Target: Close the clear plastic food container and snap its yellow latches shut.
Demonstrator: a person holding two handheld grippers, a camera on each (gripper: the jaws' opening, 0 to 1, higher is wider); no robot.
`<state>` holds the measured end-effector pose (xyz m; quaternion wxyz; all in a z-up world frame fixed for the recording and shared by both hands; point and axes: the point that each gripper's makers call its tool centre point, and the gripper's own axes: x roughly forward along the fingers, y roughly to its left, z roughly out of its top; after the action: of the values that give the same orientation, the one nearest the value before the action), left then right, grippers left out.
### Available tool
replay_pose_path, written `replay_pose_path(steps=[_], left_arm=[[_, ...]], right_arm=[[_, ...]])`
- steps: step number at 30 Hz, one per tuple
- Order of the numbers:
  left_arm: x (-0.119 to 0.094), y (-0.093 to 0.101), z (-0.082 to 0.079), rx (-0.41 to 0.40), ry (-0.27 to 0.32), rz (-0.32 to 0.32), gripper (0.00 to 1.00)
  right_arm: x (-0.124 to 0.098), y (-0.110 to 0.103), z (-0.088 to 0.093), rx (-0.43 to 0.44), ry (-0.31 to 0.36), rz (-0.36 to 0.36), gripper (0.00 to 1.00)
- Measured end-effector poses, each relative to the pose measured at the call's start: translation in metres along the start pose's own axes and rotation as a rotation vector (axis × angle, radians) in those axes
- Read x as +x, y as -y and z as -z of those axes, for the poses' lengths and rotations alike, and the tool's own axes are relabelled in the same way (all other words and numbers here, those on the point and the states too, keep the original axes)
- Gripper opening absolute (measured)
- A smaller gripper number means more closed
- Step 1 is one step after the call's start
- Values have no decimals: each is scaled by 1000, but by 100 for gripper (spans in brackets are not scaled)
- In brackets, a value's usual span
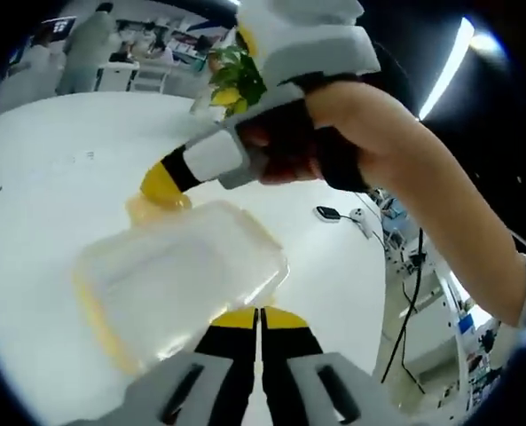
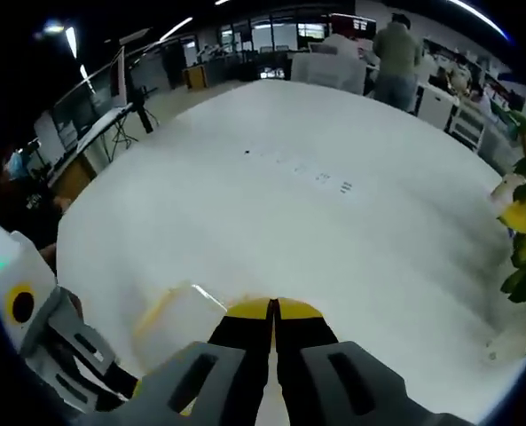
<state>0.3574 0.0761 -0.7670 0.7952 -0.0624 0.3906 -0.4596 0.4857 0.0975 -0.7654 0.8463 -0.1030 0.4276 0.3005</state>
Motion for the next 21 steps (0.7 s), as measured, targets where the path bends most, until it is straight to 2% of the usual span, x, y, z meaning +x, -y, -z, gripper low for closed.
replay_pose_path(steps=[2,5,8,13,16,20,21], left_arm=[[0,-1,0,1,2,0,0],[0,-1,1,-1,4,3,0],[0,-3,1,20,5,-8,0],[0,-1,3,10,4,8,0],[0,-1,3,31,-3,6,0],[0,-1,2,65,-21,-5,0],[0,-2,2,73,-26,-7,0]], right_arm=[[2,3,0,14,0,6,0],[7,4,8,55,-36,3,0],[12,1,22,7,-89,5,0],[16,-3,23,25,-86,-6,0],[16,-3,22,2,-94,0,0],[11,-3,16,-23,-73,-2,0],[8,-3,13,-56,-68,-3,0]])
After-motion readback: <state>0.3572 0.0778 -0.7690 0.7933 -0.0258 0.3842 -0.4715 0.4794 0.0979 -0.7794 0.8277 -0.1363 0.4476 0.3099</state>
